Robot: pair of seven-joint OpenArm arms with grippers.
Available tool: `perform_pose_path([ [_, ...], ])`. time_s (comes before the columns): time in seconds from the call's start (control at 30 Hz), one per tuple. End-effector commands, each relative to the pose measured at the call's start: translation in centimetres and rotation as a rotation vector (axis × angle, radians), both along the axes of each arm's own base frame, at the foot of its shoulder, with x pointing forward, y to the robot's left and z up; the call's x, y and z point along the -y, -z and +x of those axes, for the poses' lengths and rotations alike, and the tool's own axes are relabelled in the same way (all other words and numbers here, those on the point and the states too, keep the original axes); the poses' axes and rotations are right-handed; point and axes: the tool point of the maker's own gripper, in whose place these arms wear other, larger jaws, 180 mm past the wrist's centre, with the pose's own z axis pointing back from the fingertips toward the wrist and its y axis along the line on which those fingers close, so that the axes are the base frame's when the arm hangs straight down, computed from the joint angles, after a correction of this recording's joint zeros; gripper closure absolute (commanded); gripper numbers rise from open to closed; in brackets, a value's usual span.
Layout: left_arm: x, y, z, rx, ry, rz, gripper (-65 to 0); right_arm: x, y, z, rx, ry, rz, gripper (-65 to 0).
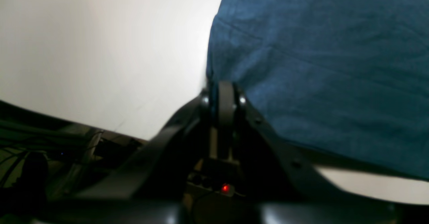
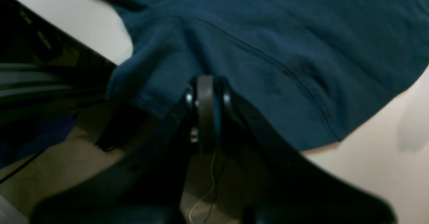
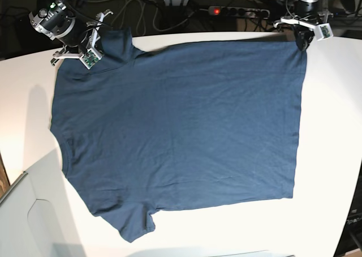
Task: Fold the T-shirt properly
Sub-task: 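Adjust the right gripper's hold on the shoulder corner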
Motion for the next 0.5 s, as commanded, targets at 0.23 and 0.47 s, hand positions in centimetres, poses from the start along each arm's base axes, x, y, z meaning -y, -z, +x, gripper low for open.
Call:
perform_pose_path([
  [0.23,-0.4,-0.9,0.3,0.028,0.006,0.023,0.0,0.9,-0.7,0.6,0.028,-0.062,-0.036,-17.0],
  [0.47,-0.5,-0.9,0.3,0.028,0.005,0.025,0.0,1.6,-0.8,0.6,0.026,-0.076,-0.061,-34.0],
])
